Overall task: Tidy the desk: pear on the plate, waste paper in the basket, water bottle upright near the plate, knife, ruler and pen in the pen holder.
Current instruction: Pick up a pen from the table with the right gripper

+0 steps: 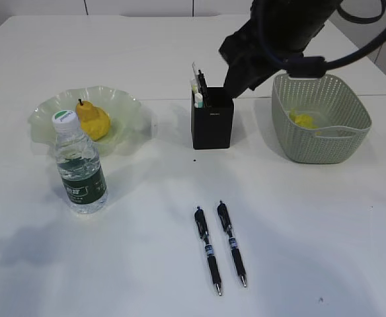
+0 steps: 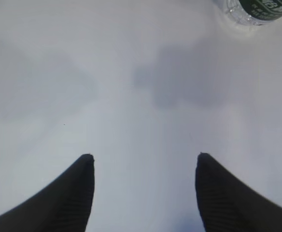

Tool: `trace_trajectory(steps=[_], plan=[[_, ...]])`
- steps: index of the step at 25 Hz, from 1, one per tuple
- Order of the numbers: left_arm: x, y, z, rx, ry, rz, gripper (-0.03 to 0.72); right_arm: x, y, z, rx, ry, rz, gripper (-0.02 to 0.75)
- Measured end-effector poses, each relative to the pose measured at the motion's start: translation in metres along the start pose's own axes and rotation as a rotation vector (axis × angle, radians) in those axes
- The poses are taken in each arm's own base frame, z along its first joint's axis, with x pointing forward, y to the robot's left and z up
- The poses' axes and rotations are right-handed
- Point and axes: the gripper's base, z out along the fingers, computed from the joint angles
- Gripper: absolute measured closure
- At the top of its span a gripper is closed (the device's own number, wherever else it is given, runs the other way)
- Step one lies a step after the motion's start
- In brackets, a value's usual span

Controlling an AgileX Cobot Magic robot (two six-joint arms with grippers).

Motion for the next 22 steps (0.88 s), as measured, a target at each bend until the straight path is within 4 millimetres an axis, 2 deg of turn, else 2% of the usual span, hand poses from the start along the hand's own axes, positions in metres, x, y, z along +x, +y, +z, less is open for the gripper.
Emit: trace_trajectory(steps=[5, 10, 22], plan=[[0.0, 0.0, 0.0, 0.0, 0.002, 0.0, 0.221, 0.002, 0.028, 0.011, 0.068, 0.069, 0.033, 0.453], [0.0, 0.0, 0.0, 0.0, 0.002, 0.0, 0.221, 0.005, 0.031, 0.029, 0.078, 0.155, 0.134, 0.453], [-0.003, 0.0, 0.0, 0.002, -0.028, 0.0, 0.221, 0.018, 0.02, 0.119, 0.103, 0.368, 0.277, 0.453]])
